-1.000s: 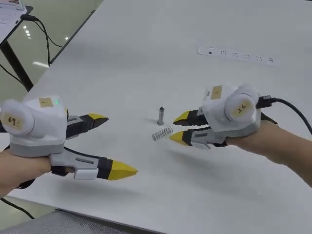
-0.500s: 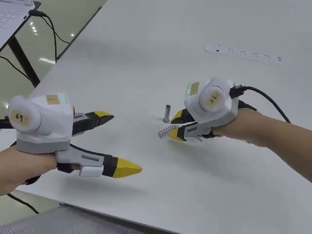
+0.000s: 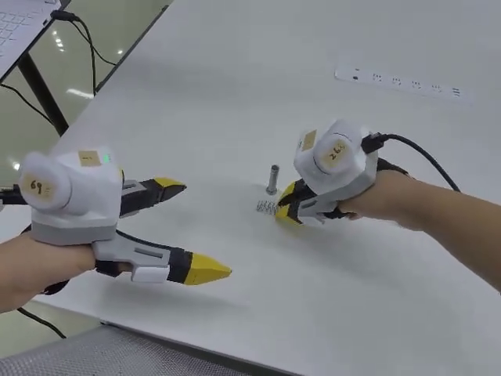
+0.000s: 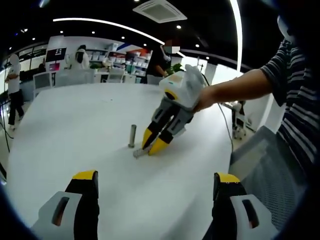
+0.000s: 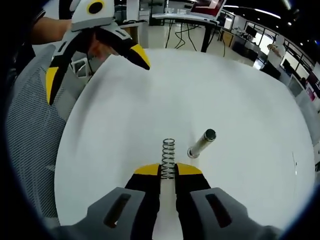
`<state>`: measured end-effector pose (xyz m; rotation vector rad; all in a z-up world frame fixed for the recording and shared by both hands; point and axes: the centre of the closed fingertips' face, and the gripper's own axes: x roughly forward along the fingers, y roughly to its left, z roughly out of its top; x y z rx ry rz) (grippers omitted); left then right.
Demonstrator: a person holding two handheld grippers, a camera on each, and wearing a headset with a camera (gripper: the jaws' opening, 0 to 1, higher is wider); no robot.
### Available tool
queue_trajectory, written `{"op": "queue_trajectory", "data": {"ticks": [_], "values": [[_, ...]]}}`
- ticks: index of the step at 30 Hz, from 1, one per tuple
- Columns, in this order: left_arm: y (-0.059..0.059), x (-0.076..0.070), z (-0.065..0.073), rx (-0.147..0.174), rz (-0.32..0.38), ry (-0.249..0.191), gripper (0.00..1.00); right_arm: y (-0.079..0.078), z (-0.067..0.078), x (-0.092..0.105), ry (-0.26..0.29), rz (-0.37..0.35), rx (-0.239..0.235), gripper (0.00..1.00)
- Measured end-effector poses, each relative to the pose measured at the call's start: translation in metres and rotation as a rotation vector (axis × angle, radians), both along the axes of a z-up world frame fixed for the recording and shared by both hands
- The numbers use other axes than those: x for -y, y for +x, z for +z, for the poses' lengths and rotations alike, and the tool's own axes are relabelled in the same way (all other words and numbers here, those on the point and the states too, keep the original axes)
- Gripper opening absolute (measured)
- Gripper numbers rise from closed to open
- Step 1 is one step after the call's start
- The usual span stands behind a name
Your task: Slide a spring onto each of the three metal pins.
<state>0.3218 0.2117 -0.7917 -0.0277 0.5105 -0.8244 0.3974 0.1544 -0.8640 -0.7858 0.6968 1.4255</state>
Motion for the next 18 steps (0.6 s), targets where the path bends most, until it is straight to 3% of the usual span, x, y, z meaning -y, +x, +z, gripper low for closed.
{"op": "queue_trajectory", "data": {"ticks": [10, 18], "values": [[0.002, 0.003, 0.001, -0.001, -0.009, 0.005, 0.92, 0.000, 0.001, 0.002, 0.000, -0.010, -0.004, 0.08], [0.007, 0.009, 0.002, 0.005, -0.031, 0.010, 0.92, -0.007, 0.027, 0.009, 0.049, -0.004, 0.012, 0.08]]}}
